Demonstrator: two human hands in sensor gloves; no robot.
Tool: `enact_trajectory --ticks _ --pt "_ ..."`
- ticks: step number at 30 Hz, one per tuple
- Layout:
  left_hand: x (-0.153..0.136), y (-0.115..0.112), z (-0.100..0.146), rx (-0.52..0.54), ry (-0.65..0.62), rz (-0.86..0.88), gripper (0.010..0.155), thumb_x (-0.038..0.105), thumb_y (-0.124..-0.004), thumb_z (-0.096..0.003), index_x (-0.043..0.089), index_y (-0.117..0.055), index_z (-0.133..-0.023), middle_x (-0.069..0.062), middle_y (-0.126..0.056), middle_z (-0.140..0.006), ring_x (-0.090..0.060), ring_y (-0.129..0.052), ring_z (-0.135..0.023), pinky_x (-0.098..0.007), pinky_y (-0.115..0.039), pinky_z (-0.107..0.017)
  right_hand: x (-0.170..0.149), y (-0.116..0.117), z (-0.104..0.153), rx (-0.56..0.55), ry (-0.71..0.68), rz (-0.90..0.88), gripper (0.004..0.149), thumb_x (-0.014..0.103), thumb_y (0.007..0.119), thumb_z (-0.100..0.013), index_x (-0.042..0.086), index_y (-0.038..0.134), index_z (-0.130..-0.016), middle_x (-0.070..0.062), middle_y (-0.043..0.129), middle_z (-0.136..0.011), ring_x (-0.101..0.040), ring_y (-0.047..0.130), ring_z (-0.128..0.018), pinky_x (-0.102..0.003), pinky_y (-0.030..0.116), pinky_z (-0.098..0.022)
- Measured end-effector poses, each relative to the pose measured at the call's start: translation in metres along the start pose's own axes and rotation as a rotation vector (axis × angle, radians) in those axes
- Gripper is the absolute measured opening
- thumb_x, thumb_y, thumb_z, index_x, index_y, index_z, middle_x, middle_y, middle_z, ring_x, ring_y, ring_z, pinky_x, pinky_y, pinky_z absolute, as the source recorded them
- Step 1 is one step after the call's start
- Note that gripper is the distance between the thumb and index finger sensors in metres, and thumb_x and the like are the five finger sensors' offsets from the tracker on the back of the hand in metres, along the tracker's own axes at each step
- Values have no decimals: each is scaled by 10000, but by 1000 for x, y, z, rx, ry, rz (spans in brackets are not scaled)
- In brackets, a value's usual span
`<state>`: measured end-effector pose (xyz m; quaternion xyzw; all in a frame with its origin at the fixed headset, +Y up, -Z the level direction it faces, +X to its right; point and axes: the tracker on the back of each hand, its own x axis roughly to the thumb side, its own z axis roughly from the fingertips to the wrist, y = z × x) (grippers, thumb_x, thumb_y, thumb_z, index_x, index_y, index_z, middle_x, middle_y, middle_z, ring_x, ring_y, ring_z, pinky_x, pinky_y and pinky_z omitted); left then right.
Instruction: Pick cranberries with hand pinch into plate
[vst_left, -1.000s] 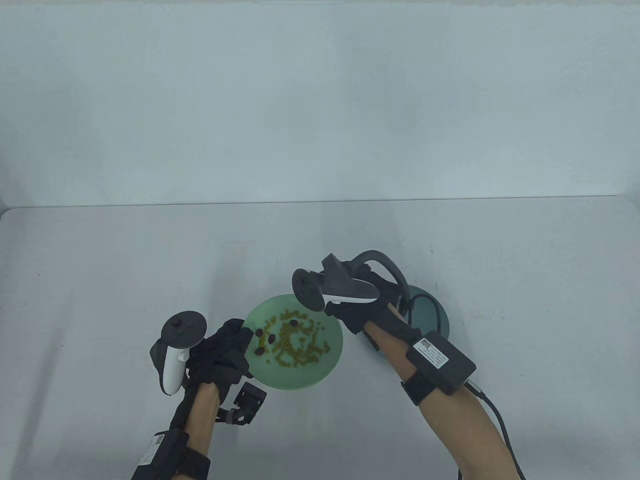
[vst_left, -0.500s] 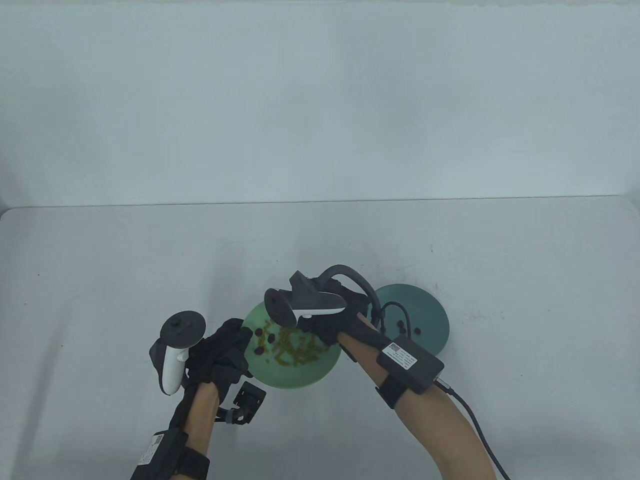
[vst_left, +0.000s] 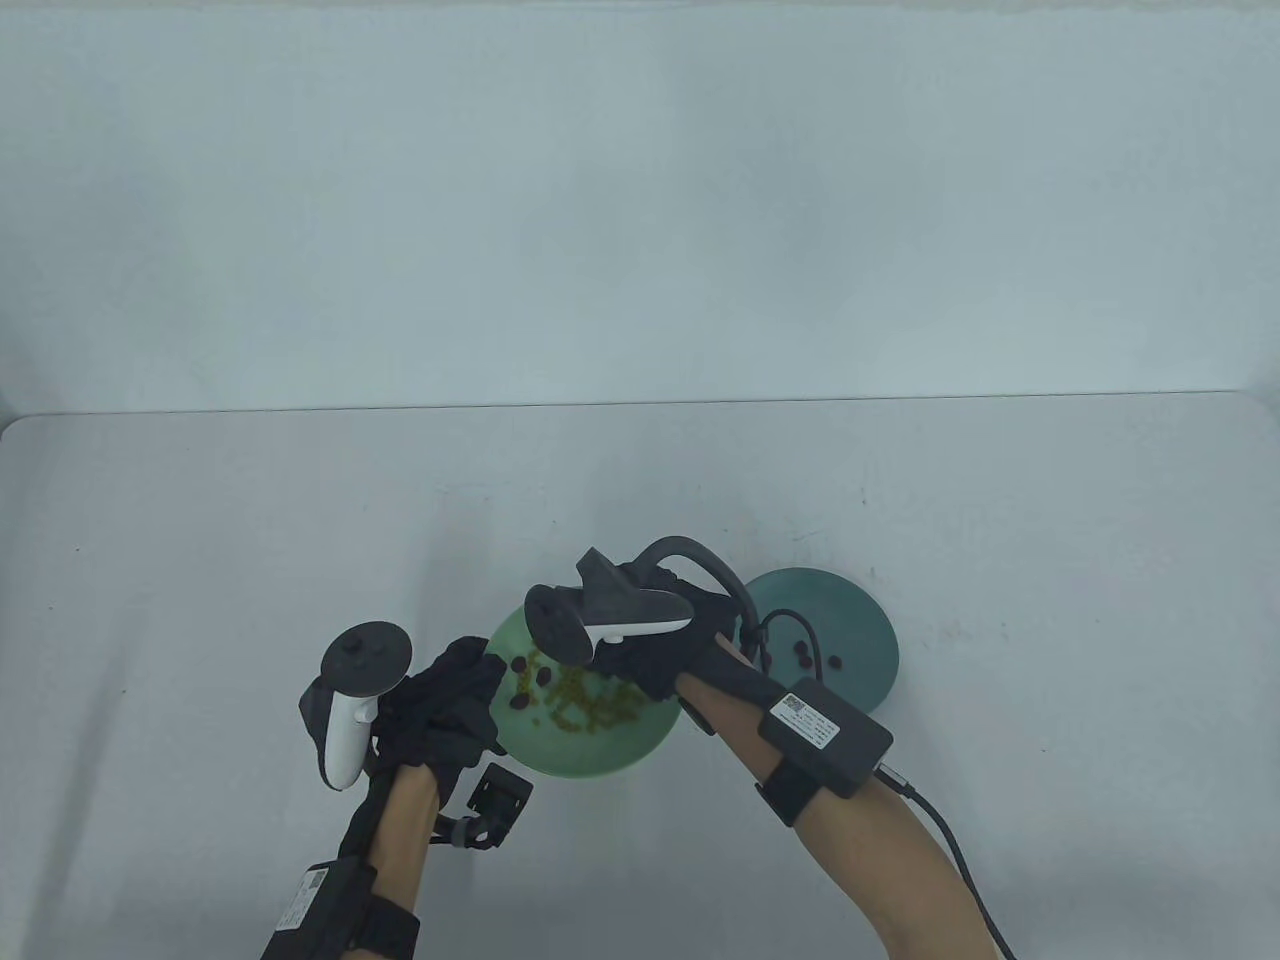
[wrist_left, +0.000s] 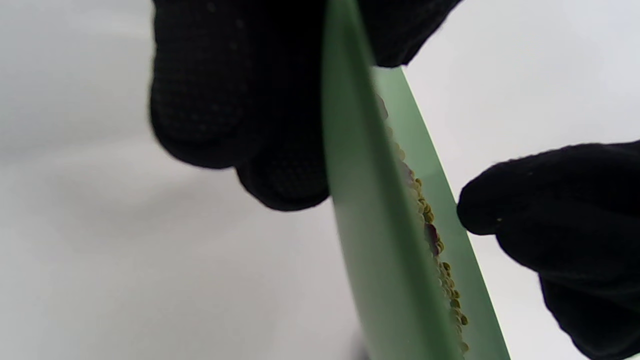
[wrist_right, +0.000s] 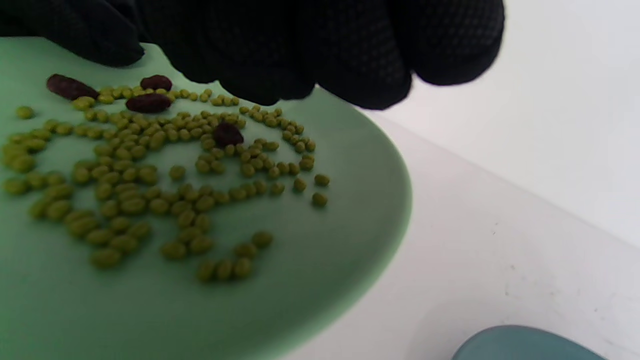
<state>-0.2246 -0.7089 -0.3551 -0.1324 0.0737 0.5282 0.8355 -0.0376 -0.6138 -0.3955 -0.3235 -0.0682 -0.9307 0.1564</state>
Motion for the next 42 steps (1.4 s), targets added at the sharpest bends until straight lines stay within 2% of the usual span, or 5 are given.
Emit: enact_trajectory --ticks 3,15,31,42 --pt "0 0 0 -1 0 -1 474 246 -668 -599 20 -627 -1014 -143 -904 -778 -218 -1098 -437 -289 -962 -335 1 0 -1 -22 18 30 453 478 744 -531 247 820 -913 144 917 -464 -62 953 -375 -347 868 -410" --pt "0 0 0 -4 -1 1 473 241 -669 -598 14 -629 -1012 -145 -904 -777 -220 -1098 -435 -291 -962 -332 5 17 -10 0 31 58 452 486 747 -521 249 829 -896 142 918 -463 -60 953 -374 -347 868 -408" --pt "-1 2 -1 2 4 17 474 234 -672 -596 6 -630 -1009 -157 -902 -774 -228 -1101 -430 -290 -968 -331 16 23 -7 -45 6 105 472 484 744 -516 221 823 -901 147 916 -435 -57 951 -352 -342 871 -398" --pt "-1 3 -1 0 2 7 473 229 -670 -596 4 -630 -1009 -157 -900 -776 -231 -1102 -434 -293 -969 -333 16 22 -8 -25 -9 51 458 471 761 -514 200 838 -875 146 915 -427 -53 951 -347 -339 873 -396"
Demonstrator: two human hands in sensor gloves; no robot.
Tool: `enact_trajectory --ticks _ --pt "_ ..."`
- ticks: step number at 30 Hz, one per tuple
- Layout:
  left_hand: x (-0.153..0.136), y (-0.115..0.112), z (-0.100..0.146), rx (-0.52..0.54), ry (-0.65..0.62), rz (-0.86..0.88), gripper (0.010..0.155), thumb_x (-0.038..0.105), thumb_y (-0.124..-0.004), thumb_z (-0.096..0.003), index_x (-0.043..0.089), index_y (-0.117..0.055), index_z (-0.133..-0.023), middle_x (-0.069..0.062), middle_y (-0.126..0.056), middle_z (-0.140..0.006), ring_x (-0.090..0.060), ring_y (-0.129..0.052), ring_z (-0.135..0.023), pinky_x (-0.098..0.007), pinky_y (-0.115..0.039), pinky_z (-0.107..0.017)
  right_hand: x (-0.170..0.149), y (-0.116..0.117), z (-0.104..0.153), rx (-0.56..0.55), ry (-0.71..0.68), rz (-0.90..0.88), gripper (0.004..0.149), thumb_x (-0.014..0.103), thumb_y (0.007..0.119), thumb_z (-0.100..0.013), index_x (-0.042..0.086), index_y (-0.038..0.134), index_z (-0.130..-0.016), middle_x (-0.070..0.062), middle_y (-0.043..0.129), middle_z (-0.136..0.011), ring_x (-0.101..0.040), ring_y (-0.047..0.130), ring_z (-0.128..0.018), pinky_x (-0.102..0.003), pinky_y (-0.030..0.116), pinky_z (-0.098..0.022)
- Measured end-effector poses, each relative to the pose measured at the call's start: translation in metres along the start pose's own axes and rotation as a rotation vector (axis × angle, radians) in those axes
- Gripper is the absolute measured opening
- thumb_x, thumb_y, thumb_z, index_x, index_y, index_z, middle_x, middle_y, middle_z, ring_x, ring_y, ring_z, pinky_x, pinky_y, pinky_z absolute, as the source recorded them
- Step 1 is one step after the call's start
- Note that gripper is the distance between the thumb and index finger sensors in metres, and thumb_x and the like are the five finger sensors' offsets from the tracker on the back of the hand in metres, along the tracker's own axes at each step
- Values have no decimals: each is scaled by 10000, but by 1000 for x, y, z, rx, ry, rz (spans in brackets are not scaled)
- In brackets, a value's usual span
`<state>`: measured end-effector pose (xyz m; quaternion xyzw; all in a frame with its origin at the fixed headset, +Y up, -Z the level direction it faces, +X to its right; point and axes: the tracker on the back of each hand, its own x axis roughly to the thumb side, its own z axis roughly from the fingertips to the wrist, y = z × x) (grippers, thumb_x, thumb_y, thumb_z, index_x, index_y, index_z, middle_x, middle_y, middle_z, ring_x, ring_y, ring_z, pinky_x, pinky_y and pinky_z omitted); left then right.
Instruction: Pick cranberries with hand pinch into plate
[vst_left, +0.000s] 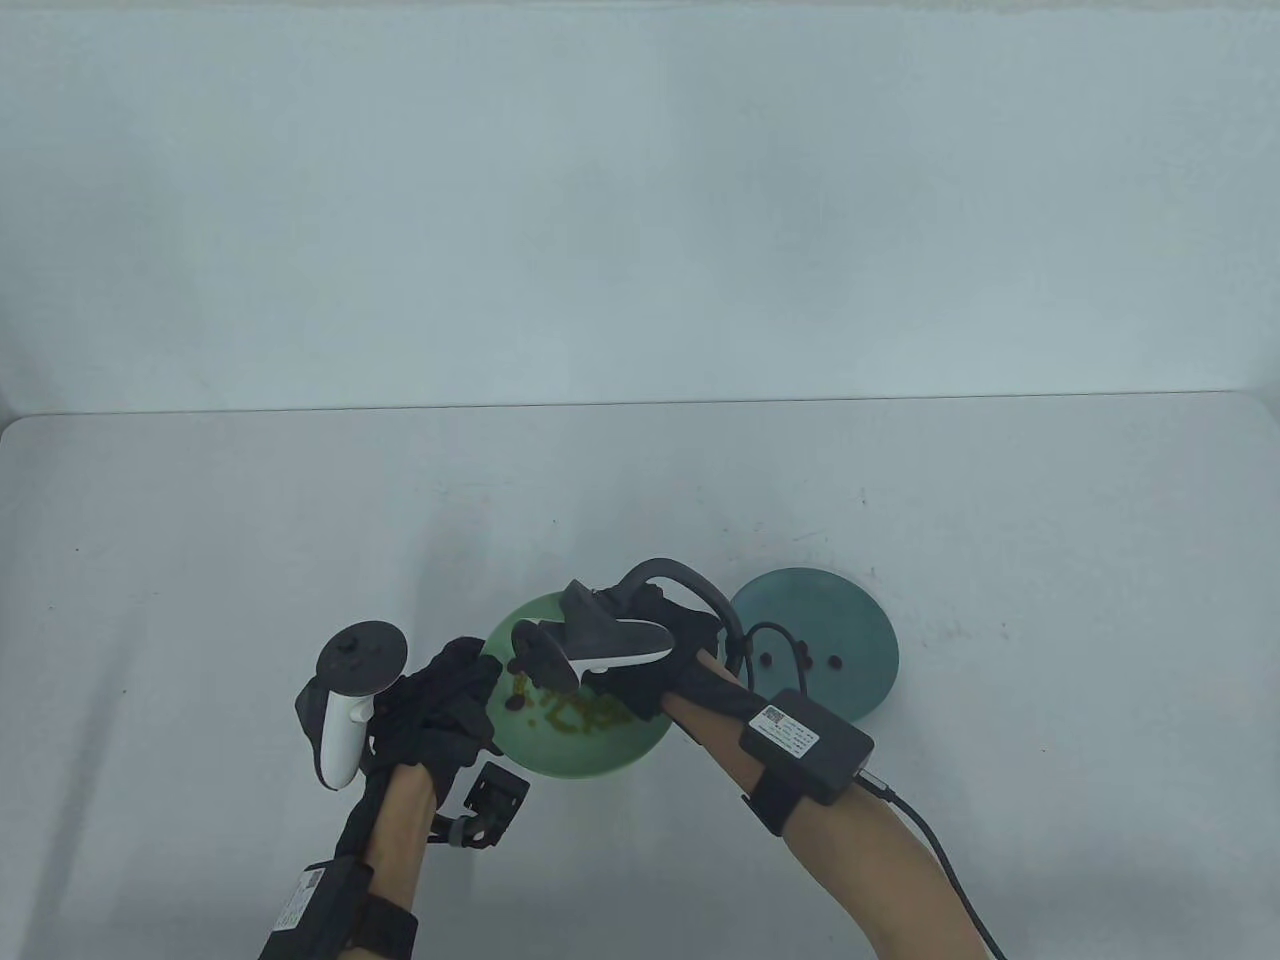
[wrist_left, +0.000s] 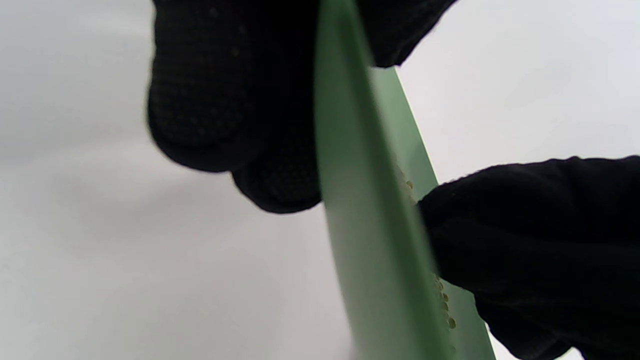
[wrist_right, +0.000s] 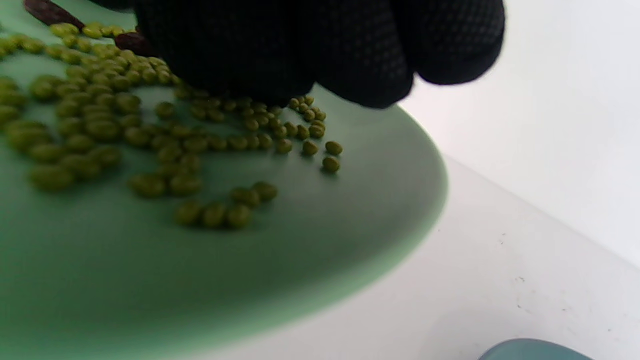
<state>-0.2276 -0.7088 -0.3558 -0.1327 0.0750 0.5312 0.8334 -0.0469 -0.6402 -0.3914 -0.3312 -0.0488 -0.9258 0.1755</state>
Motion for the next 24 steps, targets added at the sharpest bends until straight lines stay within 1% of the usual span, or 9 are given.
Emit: enact_trajectory --ticks 4,12,15,19,24 --pt "-1 0 0 -3 2 20 474 233 -669 -597 4 -628 -1010 -157 -899 -777 -230 -1101 -438 -293 -968 -336 -3 -2 0 4 -3 -32 458 469 766 -515 190 845 -869 146 916 -423 -53 951 -343 -338 873 -394" --pt "1 -1 0 0 -1 -9 472 233 -668 -598 9 -625 -1012 -152 -901 -779 -227 -1102 -441 -292 -967 -339 -4 -2 0 8 -11 -41 466 475 773 -511 175 854 -859 147 917 -418 -51 951 -338 -337 873 -392" --pt "0 0 0 -3 4 4 472 233 -668 -598 9 -628 -1011 -151 -901 -780 -228 -1101 -444 -295 -965 -341 -8 -9 3 -17 -5 -57 465 477 771 -512 181 853 -861 148 915 -419 -51 949 -338 -337 872 -392" --pt "-1 1 0 4 6 6 473 234 -668 -598 10 -626 -1013 -152 -901 -780 -229 -1101 -445 -297 -965 -342 -20 -22 11 -55 16 -83 463 478 768 -513 185 852 -862 148 915 -418 -51 949 -338 -337 871 -391" --pt "-1 2 1 10 10 5 471 235 -668 -598 13 -628 -1012 -151 -901 -781 -231 -1100 -446 -299 -964 -343 -47 -34 28 -90 77 -92 463 478 767 -514 185 851 -862 149 914 -419 -51 948 -337 -337 871 -391"
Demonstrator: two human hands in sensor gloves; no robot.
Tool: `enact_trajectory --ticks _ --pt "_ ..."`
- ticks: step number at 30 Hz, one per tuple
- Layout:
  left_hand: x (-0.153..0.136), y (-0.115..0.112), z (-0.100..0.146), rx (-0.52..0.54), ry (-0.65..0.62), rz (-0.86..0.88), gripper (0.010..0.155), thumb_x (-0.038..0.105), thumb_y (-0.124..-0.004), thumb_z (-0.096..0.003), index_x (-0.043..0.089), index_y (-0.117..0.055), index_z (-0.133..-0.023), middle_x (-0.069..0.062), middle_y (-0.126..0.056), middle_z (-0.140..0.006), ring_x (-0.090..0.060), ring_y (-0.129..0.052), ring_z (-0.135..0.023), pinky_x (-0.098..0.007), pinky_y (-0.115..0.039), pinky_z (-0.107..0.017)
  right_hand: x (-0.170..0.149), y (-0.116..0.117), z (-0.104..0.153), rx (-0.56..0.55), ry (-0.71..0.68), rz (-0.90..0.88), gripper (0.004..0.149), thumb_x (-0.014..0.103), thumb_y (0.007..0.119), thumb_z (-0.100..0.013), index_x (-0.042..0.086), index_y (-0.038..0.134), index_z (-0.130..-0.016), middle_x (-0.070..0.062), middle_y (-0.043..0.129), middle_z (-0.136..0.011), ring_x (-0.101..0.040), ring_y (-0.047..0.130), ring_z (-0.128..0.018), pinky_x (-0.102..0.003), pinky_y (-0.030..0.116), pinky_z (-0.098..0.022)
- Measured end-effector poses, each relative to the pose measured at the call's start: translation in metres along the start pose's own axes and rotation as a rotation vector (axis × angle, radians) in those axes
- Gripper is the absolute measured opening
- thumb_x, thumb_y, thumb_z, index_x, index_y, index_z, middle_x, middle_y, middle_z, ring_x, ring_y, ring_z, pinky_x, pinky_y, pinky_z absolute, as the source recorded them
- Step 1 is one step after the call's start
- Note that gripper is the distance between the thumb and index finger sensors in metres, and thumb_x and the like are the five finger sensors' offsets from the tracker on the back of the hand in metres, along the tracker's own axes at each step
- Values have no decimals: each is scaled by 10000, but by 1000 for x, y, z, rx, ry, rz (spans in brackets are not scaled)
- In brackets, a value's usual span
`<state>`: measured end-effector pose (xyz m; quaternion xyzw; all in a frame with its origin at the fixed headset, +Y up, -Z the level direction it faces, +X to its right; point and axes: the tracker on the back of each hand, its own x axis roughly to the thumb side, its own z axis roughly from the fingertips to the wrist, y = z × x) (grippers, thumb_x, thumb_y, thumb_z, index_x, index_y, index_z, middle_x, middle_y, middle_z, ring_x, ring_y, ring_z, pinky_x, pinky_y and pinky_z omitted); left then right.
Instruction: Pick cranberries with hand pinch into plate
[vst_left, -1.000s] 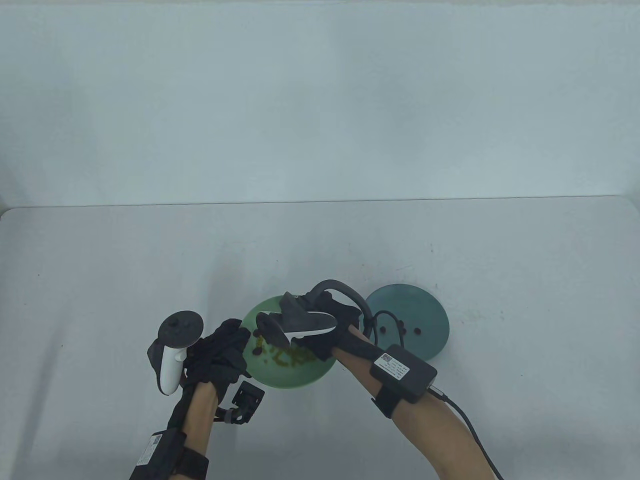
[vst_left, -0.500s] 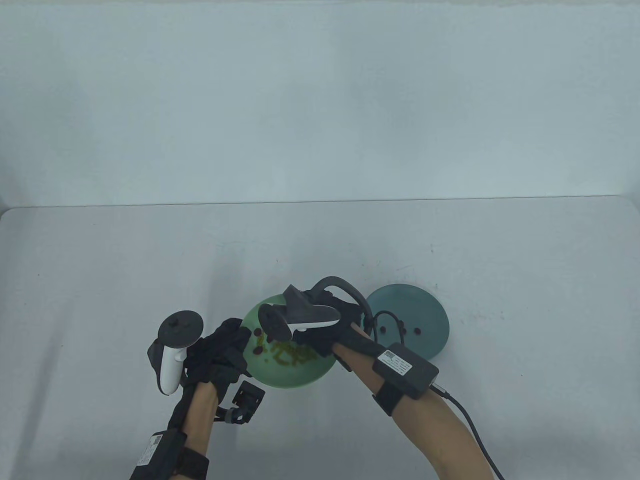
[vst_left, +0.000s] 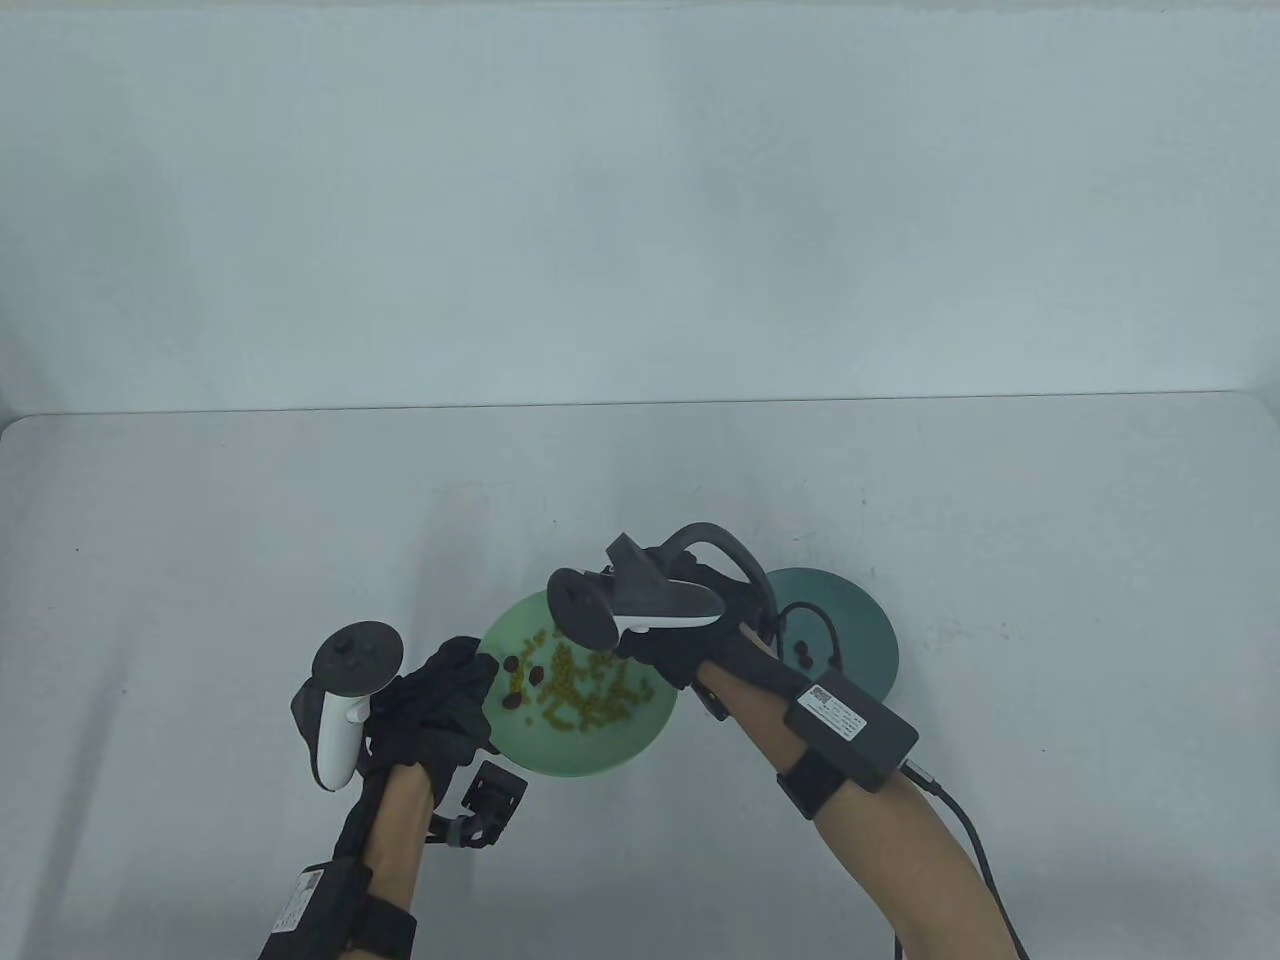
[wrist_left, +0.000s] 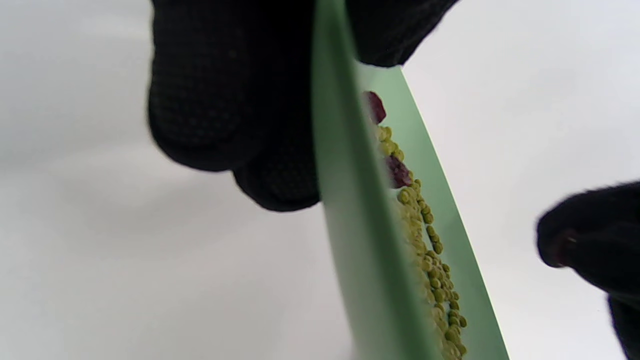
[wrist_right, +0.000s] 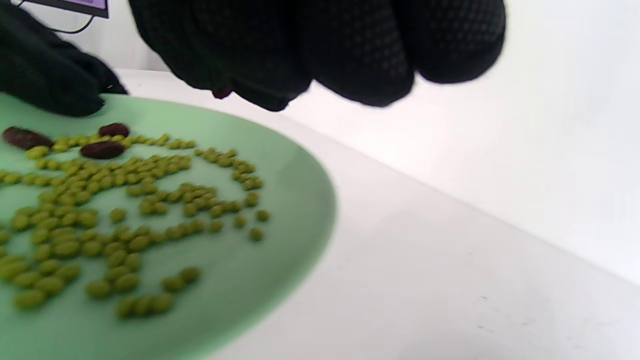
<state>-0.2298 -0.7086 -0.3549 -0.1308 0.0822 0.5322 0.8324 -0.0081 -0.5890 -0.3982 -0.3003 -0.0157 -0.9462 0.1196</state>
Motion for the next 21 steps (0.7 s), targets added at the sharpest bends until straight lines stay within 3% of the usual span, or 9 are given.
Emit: enact_trajectory --ticks 8,15,21 --pt "0 0 0 2 1 -17 472 238 -669 -598 15 -630 -1012 -151 -901 -782 -231 -1099 -447 -299 -962 -343 -58 6 26 12 140 -9 461 476 766 -516 184 852 -862 149 914 -417 -51 948 -335 -336 871 -389" --pt "0 0 0 4 0 -12 471 238 -669 -598 17 -629 -1013 -150 -902 -781 -230 -1098 -447 -299 -962 -343 -101 53 45 107 256 -43 461 476 766 -517 184 851 -863 148 913 -417 -52 947 -336 -338 870 -389" --pt "0 0 0 3 1 -19 472 240 -668 -599 17 -629 -1013 -149 -902 -781 -230 -1099 -447 -299 -962 -342 -116 93 53 186 305 -72 461 475 766 -516 184 850 -863 146 913 -417 -52 947 -336 -338 869 -389"
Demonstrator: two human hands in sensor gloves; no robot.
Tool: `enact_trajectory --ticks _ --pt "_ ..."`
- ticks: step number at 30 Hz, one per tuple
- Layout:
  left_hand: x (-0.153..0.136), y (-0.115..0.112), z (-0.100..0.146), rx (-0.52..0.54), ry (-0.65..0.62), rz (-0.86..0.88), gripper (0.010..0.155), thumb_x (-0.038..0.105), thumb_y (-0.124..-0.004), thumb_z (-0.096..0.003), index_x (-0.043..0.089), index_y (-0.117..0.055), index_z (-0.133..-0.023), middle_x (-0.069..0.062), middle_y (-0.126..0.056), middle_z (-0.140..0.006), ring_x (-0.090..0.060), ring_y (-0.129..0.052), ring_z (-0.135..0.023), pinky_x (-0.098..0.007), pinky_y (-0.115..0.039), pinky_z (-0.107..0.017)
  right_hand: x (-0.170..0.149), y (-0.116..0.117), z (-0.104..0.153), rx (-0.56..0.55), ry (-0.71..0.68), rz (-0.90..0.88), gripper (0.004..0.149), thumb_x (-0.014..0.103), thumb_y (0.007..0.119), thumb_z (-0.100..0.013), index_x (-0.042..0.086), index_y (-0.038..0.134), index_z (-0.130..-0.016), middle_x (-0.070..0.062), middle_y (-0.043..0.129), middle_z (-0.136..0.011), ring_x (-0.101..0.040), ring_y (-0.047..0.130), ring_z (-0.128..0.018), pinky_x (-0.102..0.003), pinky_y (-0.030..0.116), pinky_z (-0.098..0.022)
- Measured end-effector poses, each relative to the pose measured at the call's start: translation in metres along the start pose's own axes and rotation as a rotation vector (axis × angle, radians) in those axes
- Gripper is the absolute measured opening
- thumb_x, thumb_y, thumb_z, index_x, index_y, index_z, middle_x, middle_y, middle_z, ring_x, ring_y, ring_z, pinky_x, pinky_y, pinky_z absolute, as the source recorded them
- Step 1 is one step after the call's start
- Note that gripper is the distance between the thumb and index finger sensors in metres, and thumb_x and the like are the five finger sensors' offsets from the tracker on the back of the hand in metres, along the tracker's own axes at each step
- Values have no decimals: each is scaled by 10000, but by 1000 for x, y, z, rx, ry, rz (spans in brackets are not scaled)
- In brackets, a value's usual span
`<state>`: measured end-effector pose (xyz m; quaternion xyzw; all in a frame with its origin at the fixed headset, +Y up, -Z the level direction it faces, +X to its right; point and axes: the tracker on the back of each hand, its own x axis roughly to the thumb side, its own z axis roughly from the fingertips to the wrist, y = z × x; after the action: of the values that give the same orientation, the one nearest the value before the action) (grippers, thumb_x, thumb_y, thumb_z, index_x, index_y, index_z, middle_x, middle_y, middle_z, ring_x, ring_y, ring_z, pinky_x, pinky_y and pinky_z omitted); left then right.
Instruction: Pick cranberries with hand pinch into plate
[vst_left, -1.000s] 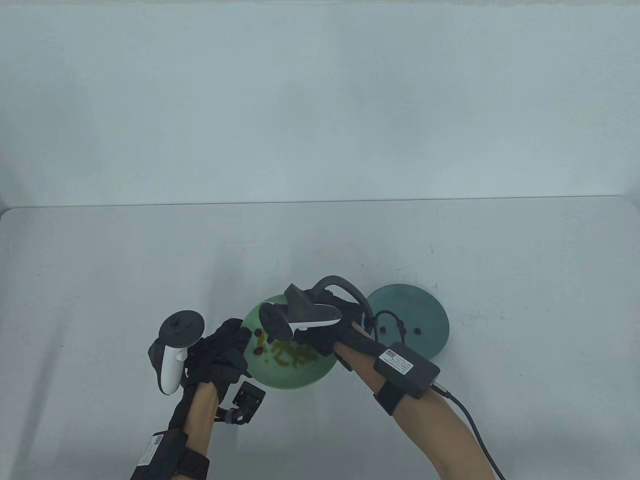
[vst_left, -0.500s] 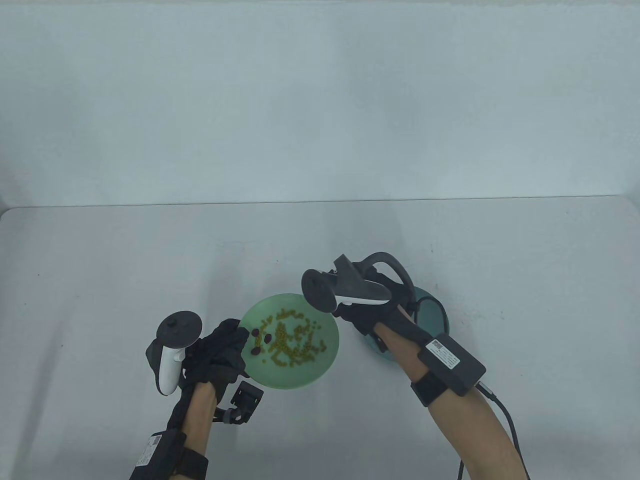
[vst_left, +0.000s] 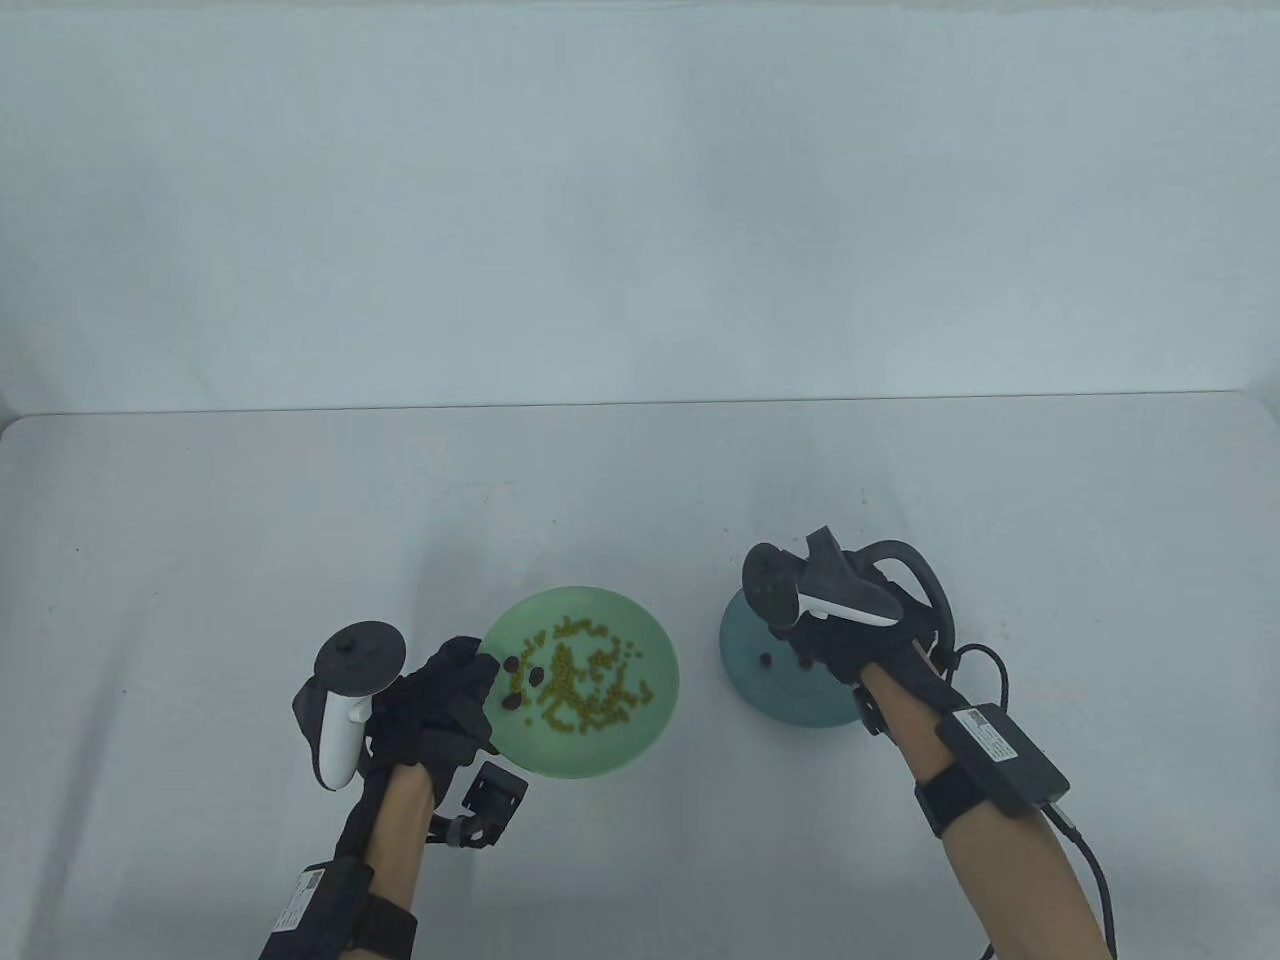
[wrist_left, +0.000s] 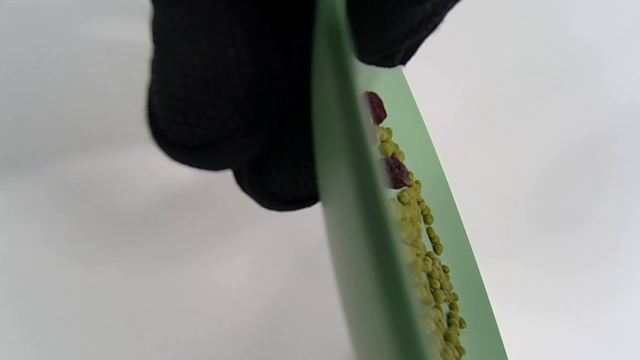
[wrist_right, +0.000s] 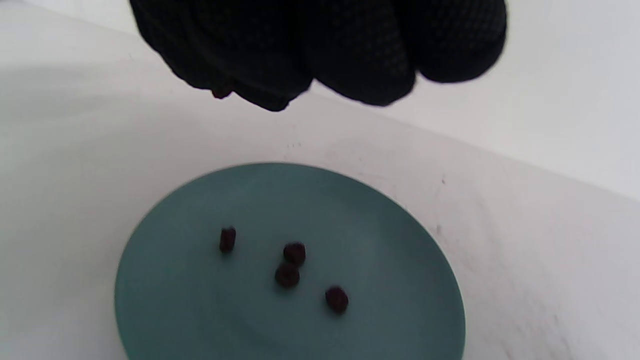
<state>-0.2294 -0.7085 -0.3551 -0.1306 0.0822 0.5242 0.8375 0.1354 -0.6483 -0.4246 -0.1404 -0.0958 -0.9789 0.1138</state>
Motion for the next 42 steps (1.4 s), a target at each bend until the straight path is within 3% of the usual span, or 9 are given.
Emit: enact_trajectory --ticks 11,24,30,35,42 --pt "0 -1 0 -4 -2 1 472 240 -668 -599 21 -625 -1015 -150 -901 -782 -229 -1098 -448 -299 -962 -342 1 50 -11 109 24 -6 458 475 766 -515 188 853 -862 145 912 -418 -54 946 -336 -339 869 -389" --pt "0 -1 0 -9 -2 3 471 241 -667 -600 18 -630 -1013 -149 -902 -782 -229 -1098 -448 -297 -962 -342 3 67 -18 148 36 -4 456 474 769 -513 189 863 -856 143 912 -416 -54 945 -334 -340 869 -385" --pt "0 -1 0 -8 0 7 472 242 -666 -600 18 -629 -1014 -149 -902 -782 -229 -1098 -448 -297 -962 -343 0 59 -16 113 61 10 491 492 768 -504 189 849 -882 145 912 -426 -54 946 -339 -340 869 -387" --pt "0 -2 0 -11 -1 4 472 242 -667 -600 19 -630 -1013 -149 -901 -783 -228 -1098 -447 -296 -962 -343 -5 39 -11 77 66 10 492 493 767 -505 188 845 -884 145 913 -425 -55 946 -338 -341 869 -386" --pt "0 -2 0 -9 -2 0 473 243 -666 -600 17 -628 -1014 -149 -901 -783 -227 -1098 -449 -297 -962 -343 2 -15 8 -41 31 49 487 492 762 -510 190 843 -884 147 913 -425 -54 947 -336 -340 870 -384"
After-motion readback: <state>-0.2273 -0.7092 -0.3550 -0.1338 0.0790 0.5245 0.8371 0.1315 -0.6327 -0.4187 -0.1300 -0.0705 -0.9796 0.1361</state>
